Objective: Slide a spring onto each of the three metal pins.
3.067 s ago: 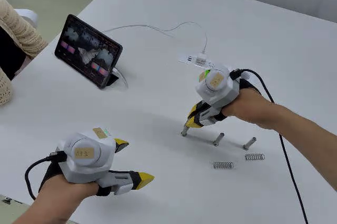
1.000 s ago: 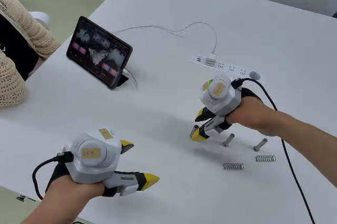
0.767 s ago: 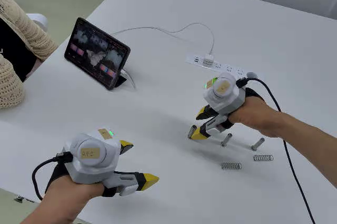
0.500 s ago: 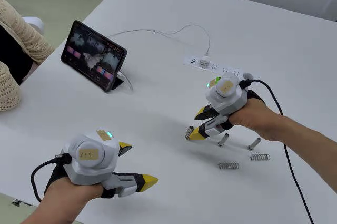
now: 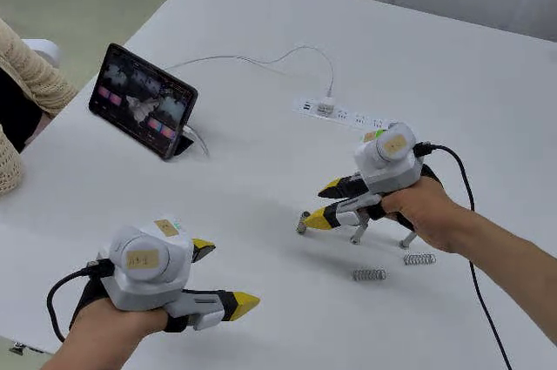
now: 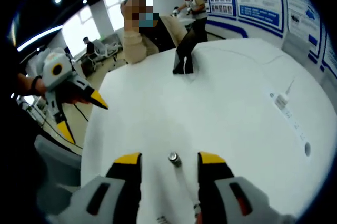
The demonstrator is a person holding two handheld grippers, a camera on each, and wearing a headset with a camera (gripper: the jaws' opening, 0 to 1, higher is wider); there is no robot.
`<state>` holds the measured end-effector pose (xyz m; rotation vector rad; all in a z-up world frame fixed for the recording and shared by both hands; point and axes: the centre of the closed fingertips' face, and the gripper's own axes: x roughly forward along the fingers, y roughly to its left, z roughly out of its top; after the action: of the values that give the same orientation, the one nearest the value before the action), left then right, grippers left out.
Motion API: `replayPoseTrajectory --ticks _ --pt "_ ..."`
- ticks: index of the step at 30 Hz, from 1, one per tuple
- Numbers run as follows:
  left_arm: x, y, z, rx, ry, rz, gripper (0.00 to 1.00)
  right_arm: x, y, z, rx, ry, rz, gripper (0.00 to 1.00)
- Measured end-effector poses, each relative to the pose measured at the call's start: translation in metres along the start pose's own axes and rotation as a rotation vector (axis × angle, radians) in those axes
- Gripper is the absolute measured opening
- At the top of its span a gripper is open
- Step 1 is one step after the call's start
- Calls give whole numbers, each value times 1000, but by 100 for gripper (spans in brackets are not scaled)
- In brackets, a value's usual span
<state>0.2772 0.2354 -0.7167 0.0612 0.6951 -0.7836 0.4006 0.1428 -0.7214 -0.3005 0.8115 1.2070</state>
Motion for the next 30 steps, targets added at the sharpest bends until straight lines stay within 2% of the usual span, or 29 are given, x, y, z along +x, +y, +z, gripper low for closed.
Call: replayPoseTrajectory --ticks 5,8,19,23,30 --pt "1 -1 1 2 2 -3 64 -7 1 6 64 -85 -14 48" --pt "2 -2 2 5 2 -4 64 -11 3 5 78 -114 -19 49" --pt "4 -1 8 12 -4 -4 64 -19 12 -12 115 -135 -29 54" --pt "4 -2 7 15 0 -7 65 -24 16 -14 98 -149 -33 56" --pt "5 -5 4 19 10 -13 65 -33 23 -23 115 -166 -53 61"
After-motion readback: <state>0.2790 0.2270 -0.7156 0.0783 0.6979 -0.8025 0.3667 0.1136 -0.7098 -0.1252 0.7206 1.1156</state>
